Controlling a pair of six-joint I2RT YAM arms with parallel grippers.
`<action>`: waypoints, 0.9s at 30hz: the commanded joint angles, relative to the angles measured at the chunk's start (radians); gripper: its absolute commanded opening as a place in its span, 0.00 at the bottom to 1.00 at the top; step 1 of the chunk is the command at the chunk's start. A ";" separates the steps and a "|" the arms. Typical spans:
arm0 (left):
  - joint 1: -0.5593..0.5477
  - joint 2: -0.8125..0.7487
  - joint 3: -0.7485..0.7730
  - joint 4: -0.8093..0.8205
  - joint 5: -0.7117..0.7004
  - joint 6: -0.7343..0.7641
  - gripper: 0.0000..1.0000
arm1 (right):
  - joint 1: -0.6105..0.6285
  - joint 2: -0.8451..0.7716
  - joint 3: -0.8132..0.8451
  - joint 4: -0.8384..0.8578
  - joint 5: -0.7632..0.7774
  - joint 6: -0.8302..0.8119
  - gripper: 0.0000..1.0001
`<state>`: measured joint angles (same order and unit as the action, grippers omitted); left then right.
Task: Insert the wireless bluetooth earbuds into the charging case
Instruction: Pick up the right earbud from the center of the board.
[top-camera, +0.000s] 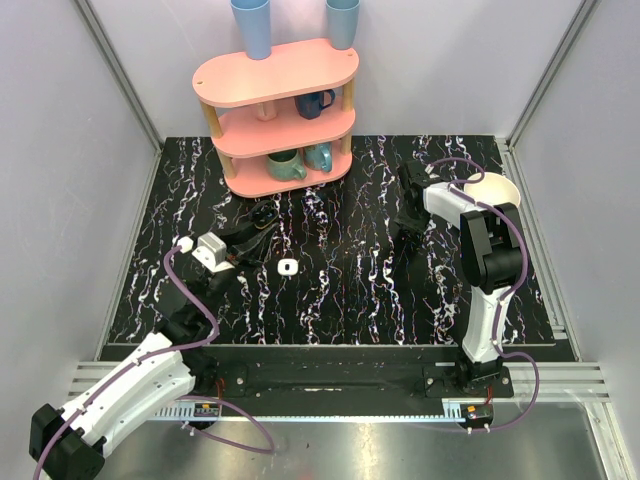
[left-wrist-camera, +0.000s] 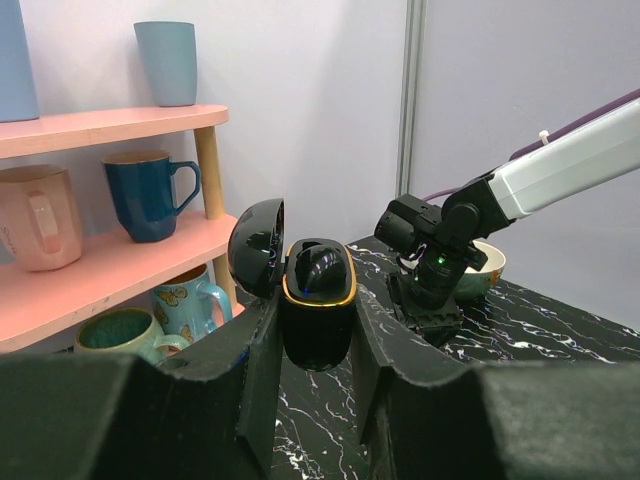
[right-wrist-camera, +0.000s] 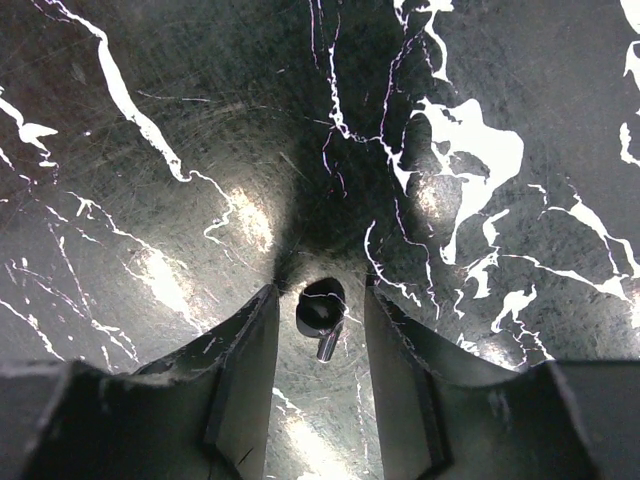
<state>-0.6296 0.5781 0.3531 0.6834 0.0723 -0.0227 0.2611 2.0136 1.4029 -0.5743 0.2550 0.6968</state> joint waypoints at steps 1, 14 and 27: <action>-0.002 -0.004 0.021 0.065 -0.009 -0.003 0.00 | 0.004 0.013 0.014 -0.019 0.046 -0.016 0.44; -0.002 -0.014 0.018 0.062 -0.009 -0.002 0.00 | 0.035 0.028 0.022 -0.021 0.030 -0.006 0.50; -0.002 -0.004 0.021 0.064 -0.006 0.000 0.00 | 0.038 0.033 0.008 -0.027 0.052 0.013 0.46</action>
<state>-0.6296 0.5770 0.3531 0.6838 0.0723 -0.0231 0.2901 2.0193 1.4044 -0.5762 0.2955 0.6865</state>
